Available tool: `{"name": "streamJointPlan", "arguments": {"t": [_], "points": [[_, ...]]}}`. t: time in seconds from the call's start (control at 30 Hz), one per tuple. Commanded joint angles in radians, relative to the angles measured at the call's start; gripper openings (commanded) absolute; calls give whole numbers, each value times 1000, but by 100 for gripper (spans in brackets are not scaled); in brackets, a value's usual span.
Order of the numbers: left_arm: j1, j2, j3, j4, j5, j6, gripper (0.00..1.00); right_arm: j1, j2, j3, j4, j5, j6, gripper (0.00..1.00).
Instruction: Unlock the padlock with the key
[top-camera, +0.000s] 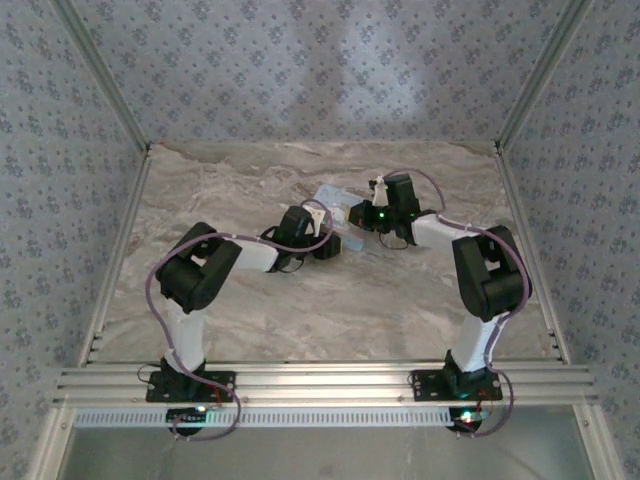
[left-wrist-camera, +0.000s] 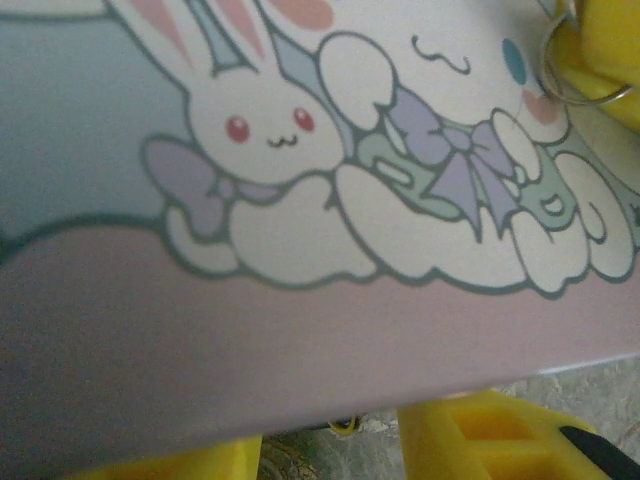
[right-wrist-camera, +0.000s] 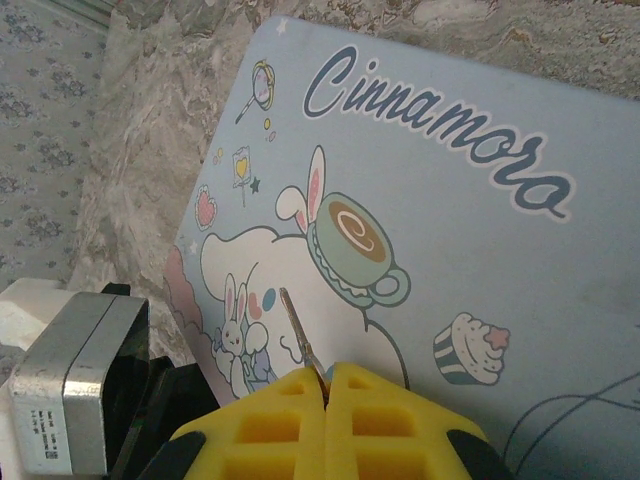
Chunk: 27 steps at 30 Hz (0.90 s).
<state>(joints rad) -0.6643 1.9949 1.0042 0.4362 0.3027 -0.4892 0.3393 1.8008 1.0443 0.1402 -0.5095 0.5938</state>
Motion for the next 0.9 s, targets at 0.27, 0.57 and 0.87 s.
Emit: {"name": "streamJointPlan", "arguments": {"t": [0.27,0.57,0.87], "points": [[-13,41,50,1,-13,-37,29,24,32,-11,-107,18,2,0],[-12,-15,29,-12,33,-54,19,22,-41,-15,-76,28,-41,0],[-12,-100,15,-122,76,-110,17,5,-233,-72,-81,96,-157,0]]}}
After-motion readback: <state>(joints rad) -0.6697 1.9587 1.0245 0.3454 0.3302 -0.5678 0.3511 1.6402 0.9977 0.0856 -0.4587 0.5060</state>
